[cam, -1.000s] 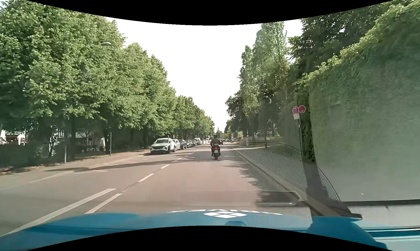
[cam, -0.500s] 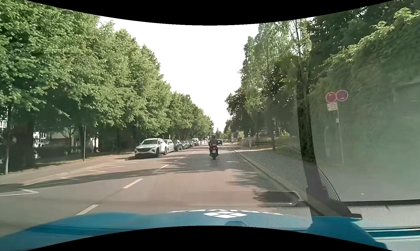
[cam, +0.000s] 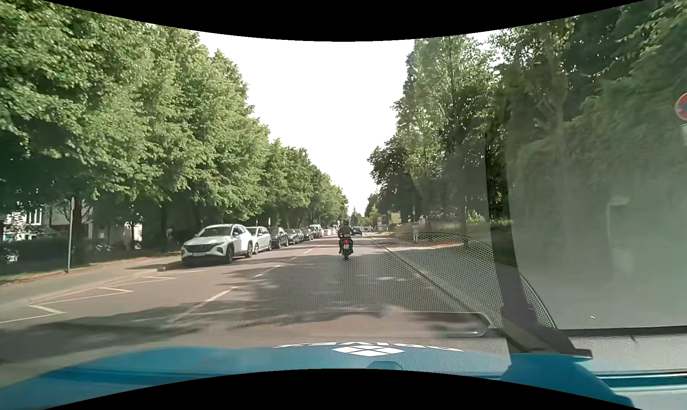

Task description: Follow the waypoints while adhering to traffic rules and regulations

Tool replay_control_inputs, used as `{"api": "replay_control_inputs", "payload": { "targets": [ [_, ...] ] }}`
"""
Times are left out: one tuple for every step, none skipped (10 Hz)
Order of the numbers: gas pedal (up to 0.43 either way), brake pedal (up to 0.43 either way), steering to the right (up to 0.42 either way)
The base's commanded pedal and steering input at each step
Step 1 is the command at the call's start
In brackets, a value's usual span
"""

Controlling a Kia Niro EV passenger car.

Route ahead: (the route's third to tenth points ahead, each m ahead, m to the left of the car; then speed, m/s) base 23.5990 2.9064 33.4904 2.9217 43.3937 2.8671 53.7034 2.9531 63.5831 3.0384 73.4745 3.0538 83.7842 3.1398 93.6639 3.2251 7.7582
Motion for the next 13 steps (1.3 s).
{"api": "replay_control_inputs", "payload": {
  "targets": [
    [0.0, 0.0, 0.002],
    [0.0, 0.0, 0.002],
    [0.0, 0.0, 0.001],
    [0.0, 0.0, 0.001],
    [0.0, 0.0, 0.001],
    [0.0, 0.0, 0.0],
    [0.0, 0.0, 0.0],
    [0.0, 0.0, 0.0],
    [0.0, 0.0, 0.0],
    [0.0, 0.0, 0.0],
    [0.0, 0.0, 0.0],
    [0.0, 0.0, 0.0],
    [0.0, 0.0, 0.0]
  ]
}}
